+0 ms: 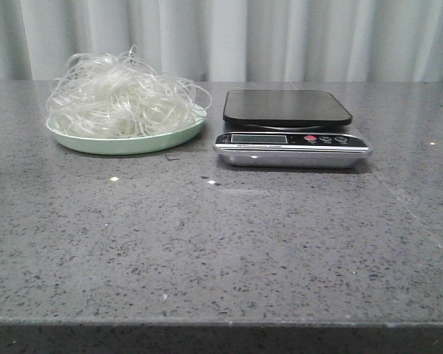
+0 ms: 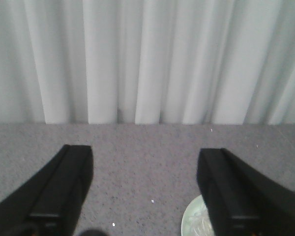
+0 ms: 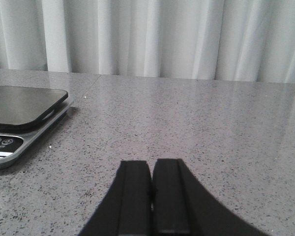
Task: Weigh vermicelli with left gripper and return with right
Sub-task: 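Lower the left gripper into the vermicelli pile and close on it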
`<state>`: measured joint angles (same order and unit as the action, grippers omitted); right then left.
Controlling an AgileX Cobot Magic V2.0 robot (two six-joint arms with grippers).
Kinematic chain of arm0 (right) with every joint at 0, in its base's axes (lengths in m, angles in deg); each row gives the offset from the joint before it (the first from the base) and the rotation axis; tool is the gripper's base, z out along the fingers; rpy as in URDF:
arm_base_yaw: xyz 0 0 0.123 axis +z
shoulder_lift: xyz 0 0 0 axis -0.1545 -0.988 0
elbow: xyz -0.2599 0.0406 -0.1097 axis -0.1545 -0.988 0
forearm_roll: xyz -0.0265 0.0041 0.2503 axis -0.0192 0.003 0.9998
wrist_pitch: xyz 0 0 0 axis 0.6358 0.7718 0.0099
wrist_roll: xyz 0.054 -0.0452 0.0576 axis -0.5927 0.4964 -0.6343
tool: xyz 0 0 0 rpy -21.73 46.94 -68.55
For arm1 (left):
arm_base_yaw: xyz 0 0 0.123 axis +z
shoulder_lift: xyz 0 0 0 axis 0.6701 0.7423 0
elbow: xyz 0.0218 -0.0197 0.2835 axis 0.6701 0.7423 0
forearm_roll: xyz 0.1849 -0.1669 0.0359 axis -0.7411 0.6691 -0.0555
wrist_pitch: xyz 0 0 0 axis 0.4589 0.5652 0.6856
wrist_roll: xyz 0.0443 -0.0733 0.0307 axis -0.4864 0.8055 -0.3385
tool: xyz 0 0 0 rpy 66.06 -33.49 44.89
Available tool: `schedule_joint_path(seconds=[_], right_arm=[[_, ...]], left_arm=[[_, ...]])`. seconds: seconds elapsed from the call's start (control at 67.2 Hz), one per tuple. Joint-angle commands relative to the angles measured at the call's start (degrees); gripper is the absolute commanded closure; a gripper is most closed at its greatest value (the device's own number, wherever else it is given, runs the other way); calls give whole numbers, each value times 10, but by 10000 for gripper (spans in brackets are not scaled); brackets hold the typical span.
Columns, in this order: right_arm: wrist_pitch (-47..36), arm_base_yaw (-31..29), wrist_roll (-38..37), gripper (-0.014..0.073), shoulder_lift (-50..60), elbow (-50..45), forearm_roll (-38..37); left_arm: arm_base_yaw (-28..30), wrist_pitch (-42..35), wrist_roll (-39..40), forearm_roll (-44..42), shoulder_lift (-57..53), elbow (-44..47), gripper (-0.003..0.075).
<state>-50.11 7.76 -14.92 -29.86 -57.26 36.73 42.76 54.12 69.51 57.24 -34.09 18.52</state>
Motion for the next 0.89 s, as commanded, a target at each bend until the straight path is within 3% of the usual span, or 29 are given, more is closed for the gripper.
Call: schedule_joint_path(seconds=[0.0, 0.372, 0.879], right_arm=[[-41, -4, 4, 443, 10, 4, 1], [-41, -4, 4, 443, 10, 4, 1], [-38, -4, 4, 443, 10, 4, 1]], left_arm=[[-24, -28, 1, 22, 27, -19, 109], [-188, 23, -97, 24, 199, -92, 85], [-204, 13, -100, 50, 385, -118, 76]])
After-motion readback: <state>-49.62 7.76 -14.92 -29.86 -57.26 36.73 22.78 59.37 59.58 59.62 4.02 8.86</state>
